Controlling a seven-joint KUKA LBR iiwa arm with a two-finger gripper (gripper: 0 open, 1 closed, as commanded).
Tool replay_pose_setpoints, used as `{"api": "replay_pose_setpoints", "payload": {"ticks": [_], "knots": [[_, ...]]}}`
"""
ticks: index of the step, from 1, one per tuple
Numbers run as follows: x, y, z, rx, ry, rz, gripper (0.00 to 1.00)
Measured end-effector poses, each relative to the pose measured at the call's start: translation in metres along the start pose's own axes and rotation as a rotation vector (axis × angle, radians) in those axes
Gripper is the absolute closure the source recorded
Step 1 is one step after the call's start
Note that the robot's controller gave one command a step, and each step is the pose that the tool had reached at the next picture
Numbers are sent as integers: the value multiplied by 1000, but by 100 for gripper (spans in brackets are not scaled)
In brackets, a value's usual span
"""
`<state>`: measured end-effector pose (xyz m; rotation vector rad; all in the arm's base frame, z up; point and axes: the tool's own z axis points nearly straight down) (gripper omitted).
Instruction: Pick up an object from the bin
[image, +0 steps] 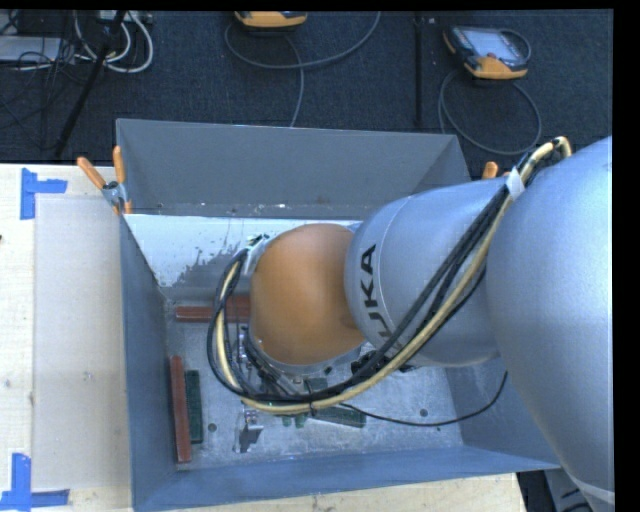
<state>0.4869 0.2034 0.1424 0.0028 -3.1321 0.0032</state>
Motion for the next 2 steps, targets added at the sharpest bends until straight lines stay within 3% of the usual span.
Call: {"api": "replay_pose_setpoints", "payload": {"ticks": [1, 2], "knots": [[-2, -1, -3, -1, -6, 3, 0], [-25, 37, 63, -3, -18, 13, 100]]}}
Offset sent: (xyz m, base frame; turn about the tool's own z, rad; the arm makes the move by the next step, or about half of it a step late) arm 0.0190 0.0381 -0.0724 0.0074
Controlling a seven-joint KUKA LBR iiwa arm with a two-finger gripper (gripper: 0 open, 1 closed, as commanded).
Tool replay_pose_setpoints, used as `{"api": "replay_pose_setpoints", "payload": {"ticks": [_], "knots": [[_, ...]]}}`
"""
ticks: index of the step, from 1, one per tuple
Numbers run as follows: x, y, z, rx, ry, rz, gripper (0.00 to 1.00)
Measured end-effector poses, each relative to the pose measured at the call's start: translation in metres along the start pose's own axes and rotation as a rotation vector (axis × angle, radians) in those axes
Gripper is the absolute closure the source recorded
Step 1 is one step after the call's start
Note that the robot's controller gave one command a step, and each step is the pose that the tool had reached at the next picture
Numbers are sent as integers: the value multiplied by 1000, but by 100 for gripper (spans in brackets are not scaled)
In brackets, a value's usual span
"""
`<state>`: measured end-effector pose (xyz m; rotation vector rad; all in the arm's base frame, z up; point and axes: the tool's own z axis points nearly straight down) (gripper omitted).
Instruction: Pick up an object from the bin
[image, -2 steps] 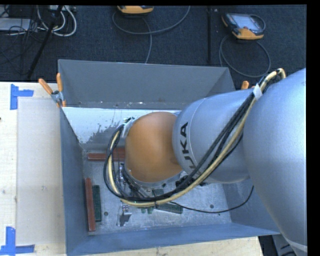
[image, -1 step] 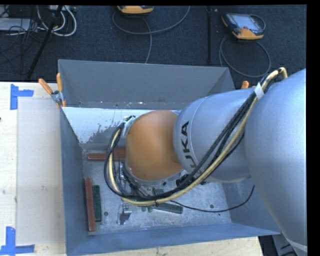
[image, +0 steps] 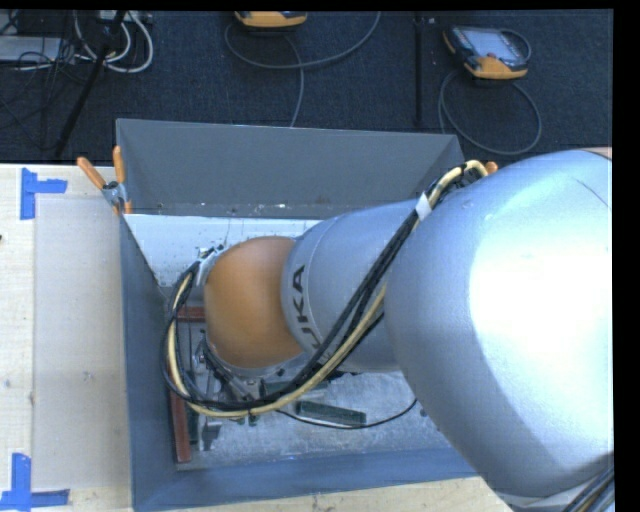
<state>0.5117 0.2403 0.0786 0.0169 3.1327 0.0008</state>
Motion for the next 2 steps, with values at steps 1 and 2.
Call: {"api": "replay_pose_setpoints", "payload": {"ticks": [1, 2], "knots": [[0, 0, 0, 0, 0, 1, 100], [5, -3, -38, 4, 16, 7, 100]]}}
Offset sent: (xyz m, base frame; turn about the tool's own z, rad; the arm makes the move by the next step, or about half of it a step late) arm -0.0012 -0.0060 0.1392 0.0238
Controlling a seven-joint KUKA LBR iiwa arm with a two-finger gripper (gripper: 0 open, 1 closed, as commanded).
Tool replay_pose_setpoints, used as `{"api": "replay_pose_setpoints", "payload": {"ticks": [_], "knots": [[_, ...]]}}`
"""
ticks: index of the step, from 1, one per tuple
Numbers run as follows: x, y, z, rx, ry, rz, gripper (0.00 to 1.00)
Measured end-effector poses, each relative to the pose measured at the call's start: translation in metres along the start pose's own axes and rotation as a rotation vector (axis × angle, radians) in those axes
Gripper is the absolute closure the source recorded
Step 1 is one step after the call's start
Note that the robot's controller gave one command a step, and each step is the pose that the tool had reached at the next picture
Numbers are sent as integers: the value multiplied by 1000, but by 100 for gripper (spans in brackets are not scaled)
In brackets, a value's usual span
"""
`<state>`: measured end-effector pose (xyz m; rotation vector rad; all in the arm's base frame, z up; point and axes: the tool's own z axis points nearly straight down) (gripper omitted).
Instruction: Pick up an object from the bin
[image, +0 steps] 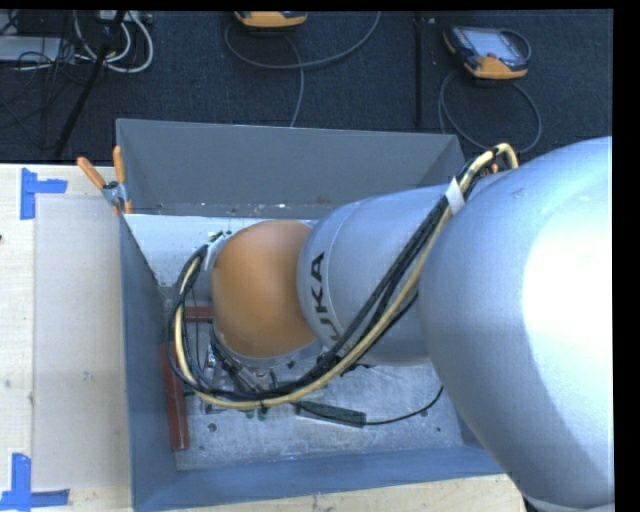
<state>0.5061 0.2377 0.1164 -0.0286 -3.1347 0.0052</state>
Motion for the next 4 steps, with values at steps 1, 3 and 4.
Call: {"api": "replay_pose_setpoints", "payload": {"ticks": [1, 3, 4], "knots": [[-4, 1, -42, -5, -10, -10, 100], [-17, -4, -26, -3, -4, 131, 100], [-34, -1, -18, -3, -7, 113, 100]]}}
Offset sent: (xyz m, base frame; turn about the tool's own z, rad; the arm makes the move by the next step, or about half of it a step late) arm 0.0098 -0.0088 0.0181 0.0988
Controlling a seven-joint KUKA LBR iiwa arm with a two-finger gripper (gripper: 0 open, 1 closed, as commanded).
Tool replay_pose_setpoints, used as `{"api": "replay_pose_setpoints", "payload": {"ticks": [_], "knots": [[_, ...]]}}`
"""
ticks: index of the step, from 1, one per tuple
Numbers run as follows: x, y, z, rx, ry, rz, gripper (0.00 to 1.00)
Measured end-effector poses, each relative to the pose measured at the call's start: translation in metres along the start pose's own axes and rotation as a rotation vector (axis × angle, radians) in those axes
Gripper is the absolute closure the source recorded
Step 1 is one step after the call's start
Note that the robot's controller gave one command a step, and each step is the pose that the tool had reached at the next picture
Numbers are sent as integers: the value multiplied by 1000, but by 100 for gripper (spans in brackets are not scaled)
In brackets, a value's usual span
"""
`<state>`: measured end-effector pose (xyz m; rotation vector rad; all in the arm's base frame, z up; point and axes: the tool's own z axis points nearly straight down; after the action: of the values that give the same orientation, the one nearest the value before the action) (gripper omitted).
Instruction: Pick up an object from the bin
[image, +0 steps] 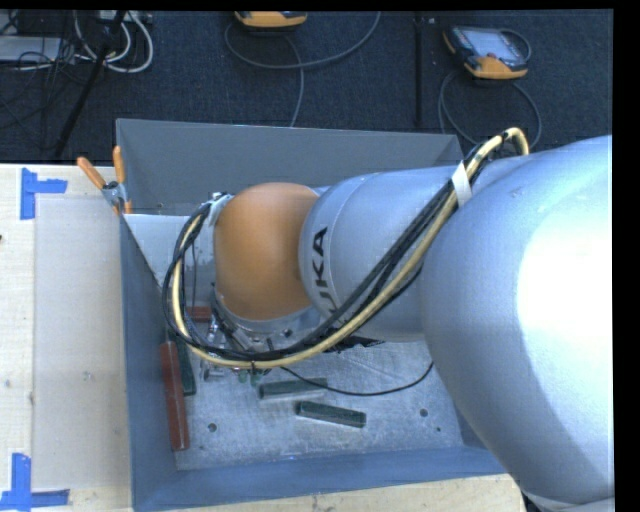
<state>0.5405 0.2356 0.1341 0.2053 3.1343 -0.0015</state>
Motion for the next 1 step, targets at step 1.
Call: {"api": "replay_pose_setpoints", "payload": {"ticks": [1], "knots": [[-10, -11, -2, 0, 1, -89, 100]]}}
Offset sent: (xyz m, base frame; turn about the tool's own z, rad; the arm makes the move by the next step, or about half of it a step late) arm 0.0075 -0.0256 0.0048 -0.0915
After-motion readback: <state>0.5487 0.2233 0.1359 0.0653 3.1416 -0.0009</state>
